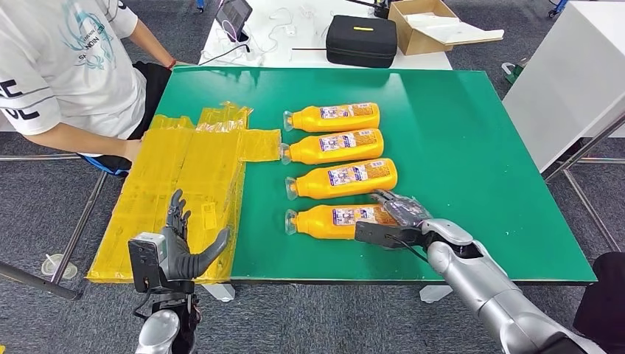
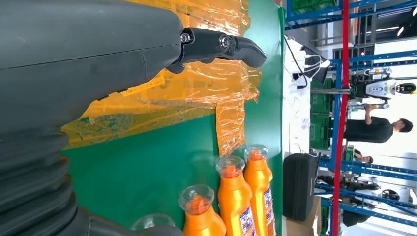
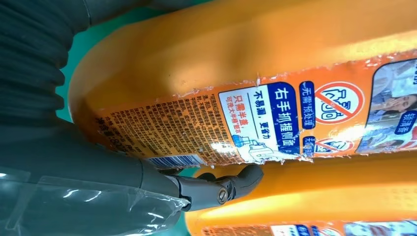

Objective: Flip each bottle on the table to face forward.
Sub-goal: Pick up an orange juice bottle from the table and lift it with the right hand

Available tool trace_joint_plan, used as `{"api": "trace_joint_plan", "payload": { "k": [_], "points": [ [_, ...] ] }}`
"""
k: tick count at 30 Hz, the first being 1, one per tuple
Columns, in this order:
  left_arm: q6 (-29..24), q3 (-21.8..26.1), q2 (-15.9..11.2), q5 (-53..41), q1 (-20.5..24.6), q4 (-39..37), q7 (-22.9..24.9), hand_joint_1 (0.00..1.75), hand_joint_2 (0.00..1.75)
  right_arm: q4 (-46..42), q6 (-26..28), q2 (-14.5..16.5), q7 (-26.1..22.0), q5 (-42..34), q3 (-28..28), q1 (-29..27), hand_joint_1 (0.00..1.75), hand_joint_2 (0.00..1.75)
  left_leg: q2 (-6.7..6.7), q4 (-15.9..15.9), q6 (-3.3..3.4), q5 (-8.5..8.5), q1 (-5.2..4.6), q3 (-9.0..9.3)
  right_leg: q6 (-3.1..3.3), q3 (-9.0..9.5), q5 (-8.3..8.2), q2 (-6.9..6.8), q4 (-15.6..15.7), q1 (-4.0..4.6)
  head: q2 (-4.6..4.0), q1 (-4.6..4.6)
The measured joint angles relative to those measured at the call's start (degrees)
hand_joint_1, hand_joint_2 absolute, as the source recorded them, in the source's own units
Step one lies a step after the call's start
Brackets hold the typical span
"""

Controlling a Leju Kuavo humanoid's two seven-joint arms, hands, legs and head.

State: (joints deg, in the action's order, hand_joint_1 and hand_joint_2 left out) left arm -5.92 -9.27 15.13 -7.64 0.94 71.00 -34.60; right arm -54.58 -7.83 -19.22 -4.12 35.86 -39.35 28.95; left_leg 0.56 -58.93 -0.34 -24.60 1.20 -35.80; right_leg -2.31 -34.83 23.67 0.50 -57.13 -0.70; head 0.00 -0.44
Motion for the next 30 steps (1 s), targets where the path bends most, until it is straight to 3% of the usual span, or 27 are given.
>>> {"api": "trace_joint_plan", "payload": {
  "k": [3,18,26,30],
  "points": [
    [0.0,-0.1,0.0,0.2,0.1,0.0,0.0,0.0,1.75,0.8,1.8,0.9,-0.6,0.0,0.0,0.0,1.73,1.75,-0.01,0.0,0.0,0.0,0.0,0.02,0.0,0.01,0.0,0.0,0.0,0.0,0.0,0.0],
    [0.1,-0.6,0.0,0.4,0.3,0.0,0.0,0.0,1.75,-1.8,8.6,4.9,-6.9,-0.9,5.9,-5.6,1.75,1.75,0.01,0.0,0.0,0.0,0.0,-0.02,-0.01,0.01,0.0,-0.01,0.0,0.0,0.01,-0.01],
    [-0.7,-0.5,0.0,1.2,-0.2,0.1,-0.2,0.0,1.75,-14.3,20.5,11.4,-14.3,-3.0,15.0,-13.8,1.75,1.75,0.02,0.0,0.0,0.0,0.0,-0.08,-0.01,-0.05,0.01,-0.01,0.0,0.0,0.0,-0.02],
    [-0.8,-0.5,0.0,1.2,-0.6,0.2,-0.3,0.0,1.75,-19.0,21.7,13.7,-14.6,-3.0,17.9,-15.8,1.75,1.75,0.05,0.0,0.0,0.0,0.0,-0.09,-0.01,-0.06,0.01,-0.03,0.0,-0.01,0.0,-0.01]
  ]
}}
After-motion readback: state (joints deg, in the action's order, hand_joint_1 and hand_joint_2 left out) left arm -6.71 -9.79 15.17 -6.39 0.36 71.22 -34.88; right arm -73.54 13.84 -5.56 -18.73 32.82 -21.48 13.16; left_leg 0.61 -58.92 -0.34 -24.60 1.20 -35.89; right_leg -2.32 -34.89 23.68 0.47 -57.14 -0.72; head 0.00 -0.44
